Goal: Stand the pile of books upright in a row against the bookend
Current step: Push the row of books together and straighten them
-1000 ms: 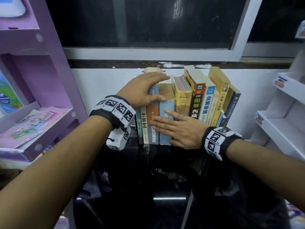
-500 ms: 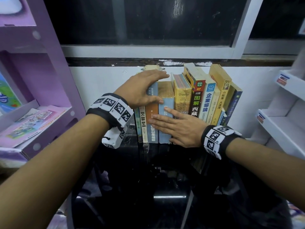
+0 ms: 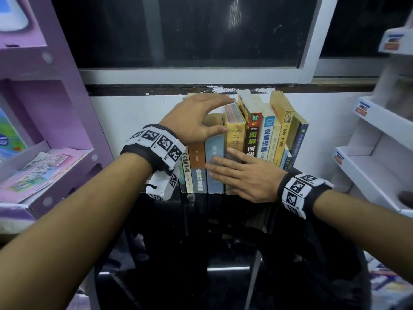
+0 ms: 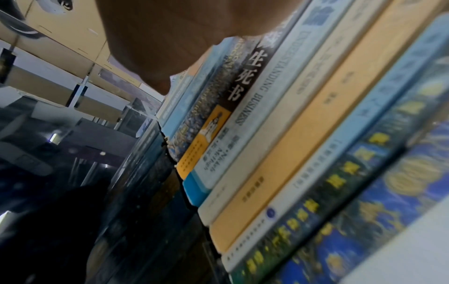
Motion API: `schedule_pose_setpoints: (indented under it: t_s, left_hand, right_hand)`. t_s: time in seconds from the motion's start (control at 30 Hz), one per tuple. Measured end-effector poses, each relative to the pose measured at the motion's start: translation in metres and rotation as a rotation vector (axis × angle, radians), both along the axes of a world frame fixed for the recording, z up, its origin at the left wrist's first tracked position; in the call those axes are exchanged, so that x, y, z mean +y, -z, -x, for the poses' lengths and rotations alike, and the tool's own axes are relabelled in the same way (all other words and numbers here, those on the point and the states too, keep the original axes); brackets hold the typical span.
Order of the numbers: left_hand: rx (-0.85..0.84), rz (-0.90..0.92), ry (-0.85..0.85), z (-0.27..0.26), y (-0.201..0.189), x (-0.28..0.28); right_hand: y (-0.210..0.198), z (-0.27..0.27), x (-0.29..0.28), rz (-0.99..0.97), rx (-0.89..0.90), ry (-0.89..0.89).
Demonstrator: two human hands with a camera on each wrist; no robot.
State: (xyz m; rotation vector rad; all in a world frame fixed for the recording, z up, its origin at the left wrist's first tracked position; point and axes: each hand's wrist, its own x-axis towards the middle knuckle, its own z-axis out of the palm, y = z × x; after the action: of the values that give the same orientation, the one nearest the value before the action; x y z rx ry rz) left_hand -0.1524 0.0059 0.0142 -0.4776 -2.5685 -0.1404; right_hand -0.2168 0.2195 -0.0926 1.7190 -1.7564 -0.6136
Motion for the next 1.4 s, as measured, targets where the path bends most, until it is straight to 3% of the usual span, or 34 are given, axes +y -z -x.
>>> schedule_pose_setpoints:
  t_s: [0.33,1.07,1.4]
  left_hand:
    - [-0.109,-0.070,0.119,0.022,0.006,0.054]
    - [-0.051,-0.092,0.203,0.043,0.022,0.052]
    - [-0.111,-0.088,0.137,0.035,0.015,0.058]
  right_hand:
    - [0.003,0.008,0.036,-0.006,0.000,0.026]
    - [0.013,0.037,0.031,-0.036,0.023,0.007]
    - [0.011,0.026,0.036,-0.019,-0.007,0.023]
